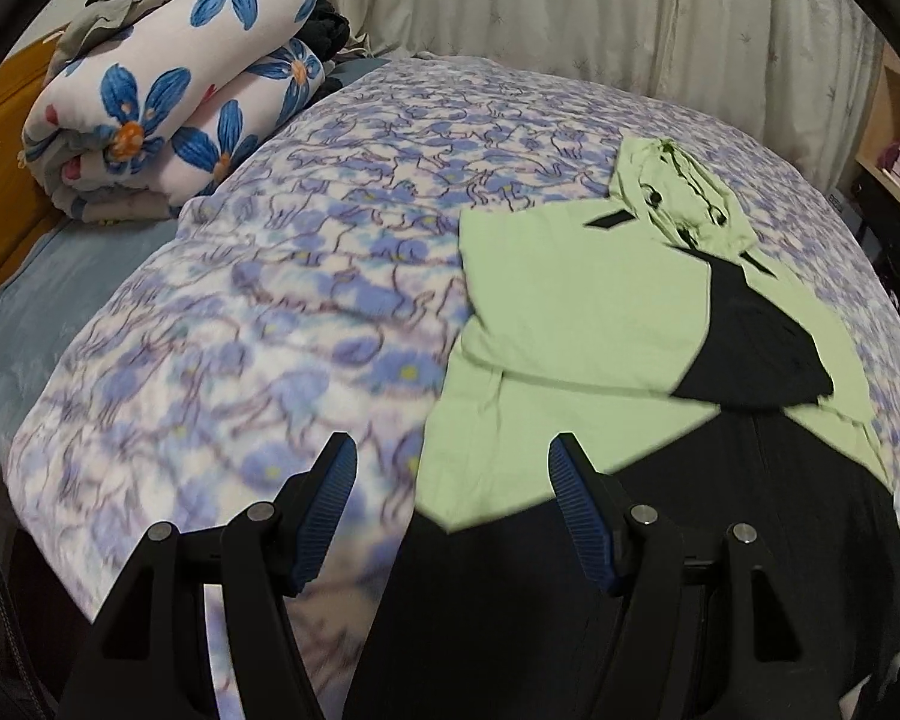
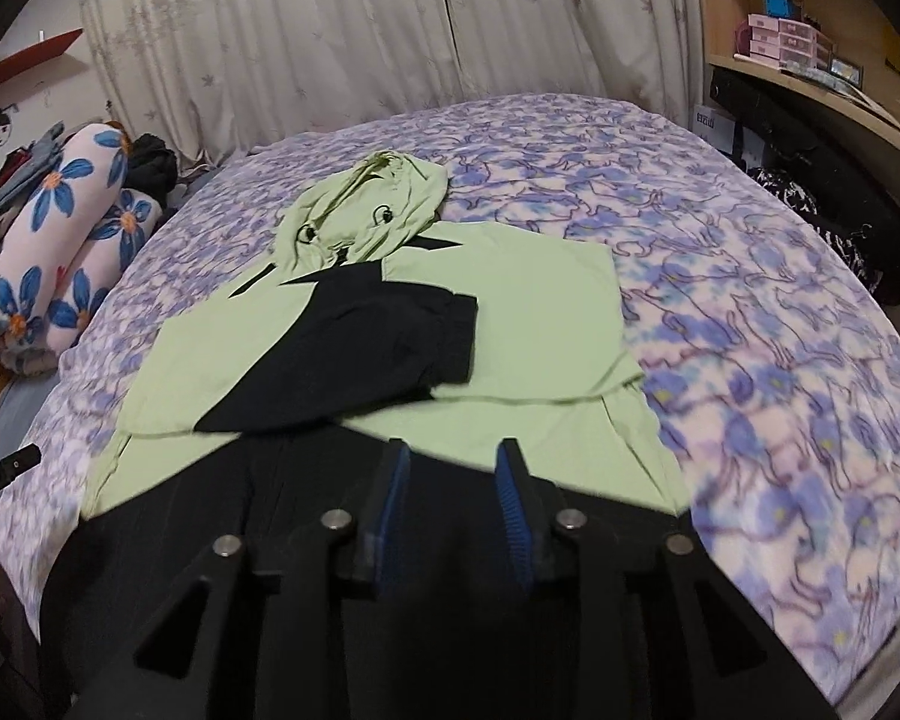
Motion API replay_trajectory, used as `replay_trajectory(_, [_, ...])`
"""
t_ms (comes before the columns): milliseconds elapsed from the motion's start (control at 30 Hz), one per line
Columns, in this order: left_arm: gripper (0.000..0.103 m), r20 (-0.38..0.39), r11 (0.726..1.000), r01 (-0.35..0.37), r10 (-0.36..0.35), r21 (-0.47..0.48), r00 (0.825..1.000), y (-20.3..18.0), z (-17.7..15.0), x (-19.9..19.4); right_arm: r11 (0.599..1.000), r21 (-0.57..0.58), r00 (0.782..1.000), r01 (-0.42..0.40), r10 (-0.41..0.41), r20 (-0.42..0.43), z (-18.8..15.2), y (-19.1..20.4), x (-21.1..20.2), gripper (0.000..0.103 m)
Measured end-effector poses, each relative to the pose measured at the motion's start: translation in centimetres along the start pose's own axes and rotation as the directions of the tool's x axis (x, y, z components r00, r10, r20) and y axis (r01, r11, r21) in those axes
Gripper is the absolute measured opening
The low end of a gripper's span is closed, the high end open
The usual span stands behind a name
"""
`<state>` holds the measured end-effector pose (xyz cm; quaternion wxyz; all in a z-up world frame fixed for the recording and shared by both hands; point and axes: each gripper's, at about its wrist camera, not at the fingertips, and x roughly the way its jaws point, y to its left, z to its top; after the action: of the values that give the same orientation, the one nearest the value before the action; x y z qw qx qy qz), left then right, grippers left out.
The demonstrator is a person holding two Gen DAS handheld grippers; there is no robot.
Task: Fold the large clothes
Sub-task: 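Grasp the black hem with both grippers and lift it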
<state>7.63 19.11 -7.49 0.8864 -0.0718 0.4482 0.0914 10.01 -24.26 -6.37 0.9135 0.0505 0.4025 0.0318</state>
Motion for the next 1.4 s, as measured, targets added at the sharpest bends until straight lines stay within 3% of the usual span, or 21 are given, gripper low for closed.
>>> replay_trajectory(400, [0.065, -0.055, 0.999, 0.045, -0.044, 0.018, 0.998, 3.0, -7.4, -2.6, 0.999, -0.031, 0.999, 0.017, -0.018, -0.032, -5.3, -1.7, -5.0, 0.035])
replay_trajectory(467, [0.065, -0.072, 0.997, 0.072, -0.071, 0.005, 0.995, 4.1, -8.5, -2.8, 1.000, -0.026, 0.999, 0.016, -0.018, -0.042, -6.2, -2.7, -5.9, 0.044])
replay_trajectory(567, [0.065, -0.100, 0.994, 0.112, -0.112, -0.005, 0.989, 5.4, -10.2, -2.8, 1.000, -0.021, 0.999, 0.023, -0.024, -0.047, -7.2, -4.2, -7.1, 0.048])
replay_trajectory(800, [0.065, -0.174, 0.974, 0.224, -0.225, -0.026, 0.959, 6.1, -13.1, -2.0, 0.998, 0.016, 0.990, 0.054, -0.051, -0.129, -9.5, -8.8, -8.2, 0.049])
replay_trajectory(967, [0.069, -0.172, 0.974, 0.226, -0.220, 0.014, 0.960, 5.2, -13.9, -1.8, 0.995, 0.053, 0.977, 0.084, -0.072, -0.203, -11.6, -12.0, -7.3, 0.049])
replay_trajectory(1167, [0.071, -0.177, 0.968, 0.249, -0.240, 0.025, 0.954, 4.7, -14.1, -1.5, 0.987, 0.162, 0.963, 0.022, 0.023, -0.269, -13.7, -14.8, -5.7, 0.049])
replay_trajectory(1400, [0.070, -0.186, 0.952, 0.306, -0.296, 0.028, 0.937, 4.3, -14.4, -1.8, 0.982, 0.156, 0.955, -0.102, 0.141, -0.261, -14.2, -13.8, -5.7, 0.049])
